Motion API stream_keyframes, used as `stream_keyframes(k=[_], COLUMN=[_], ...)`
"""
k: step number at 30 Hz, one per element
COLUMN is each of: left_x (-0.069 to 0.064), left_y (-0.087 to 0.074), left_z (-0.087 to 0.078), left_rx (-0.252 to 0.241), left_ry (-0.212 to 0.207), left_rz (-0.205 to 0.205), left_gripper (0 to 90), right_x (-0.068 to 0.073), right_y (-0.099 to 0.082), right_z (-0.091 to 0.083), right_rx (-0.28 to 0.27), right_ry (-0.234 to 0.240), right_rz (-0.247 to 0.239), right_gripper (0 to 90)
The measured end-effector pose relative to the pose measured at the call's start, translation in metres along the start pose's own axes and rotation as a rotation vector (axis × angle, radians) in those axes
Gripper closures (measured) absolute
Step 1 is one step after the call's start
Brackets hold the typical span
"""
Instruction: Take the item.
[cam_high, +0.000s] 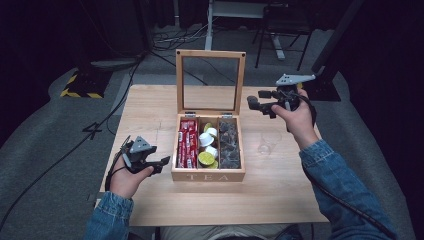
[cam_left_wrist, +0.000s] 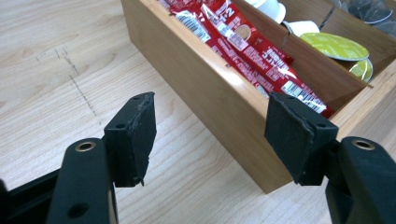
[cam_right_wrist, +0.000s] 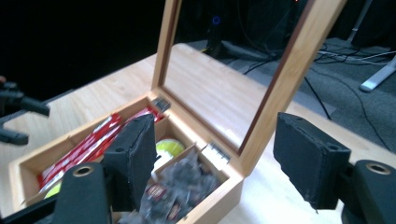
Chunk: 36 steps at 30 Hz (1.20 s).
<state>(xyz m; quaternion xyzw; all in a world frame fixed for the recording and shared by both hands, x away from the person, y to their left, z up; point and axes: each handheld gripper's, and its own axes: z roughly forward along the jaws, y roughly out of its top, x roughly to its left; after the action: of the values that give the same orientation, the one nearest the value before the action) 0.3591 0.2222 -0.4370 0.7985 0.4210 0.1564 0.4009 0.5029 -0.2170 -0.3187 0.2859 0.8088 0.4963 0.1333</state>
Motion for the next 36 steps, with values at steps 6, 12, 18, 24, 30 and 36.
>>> stream_keyframes(k=[6, 12, 18, 24, 30, 36], left_x=[0.003, 0.005, 0.005, 0.007, 0.005, 0.005], left_y=[-0.009, -0.018, -0.025, -0.034, -0.037, -0.038], left_z=[0.003, 0.010, 0.015, 0.022, 0.025, 0.026], left_rx=[0.033, 0.078, 0.125, 0.178, 0.193, 0.201], left_ry=[0.012, 0.014, 0.025, 0.022, 0.013, 0.007], left_rz=[-0.012, -0.020, -0.006, -0.009, -0.006, 0.004], left_gripper=[32.0, 31.3, 29.8, 29.8, 29.9, 30.0], right_x=[0.017, 0.027, 0.035, 0.045, 0.054, 0.057], right_y=[-0.018, -0.035, -0.046, -0.055, -0.061, -0.063], right_z=[0.008, 0.025, 0.046, 0.069, 0.085, 0.098], right_rx=[0.057, 0.091, 0.136, 0.207, 0.251, 0.296], right_ry=[0.038, 0.089, 0.126, 0.139, 0.157, 0.116], right_rz=[-0.017, 0.011, 0.010, -0.031, -0.042, -0.096], right_gripper=[37.1, 40.3, 45.8, 49.5, 49.3, 48.5])
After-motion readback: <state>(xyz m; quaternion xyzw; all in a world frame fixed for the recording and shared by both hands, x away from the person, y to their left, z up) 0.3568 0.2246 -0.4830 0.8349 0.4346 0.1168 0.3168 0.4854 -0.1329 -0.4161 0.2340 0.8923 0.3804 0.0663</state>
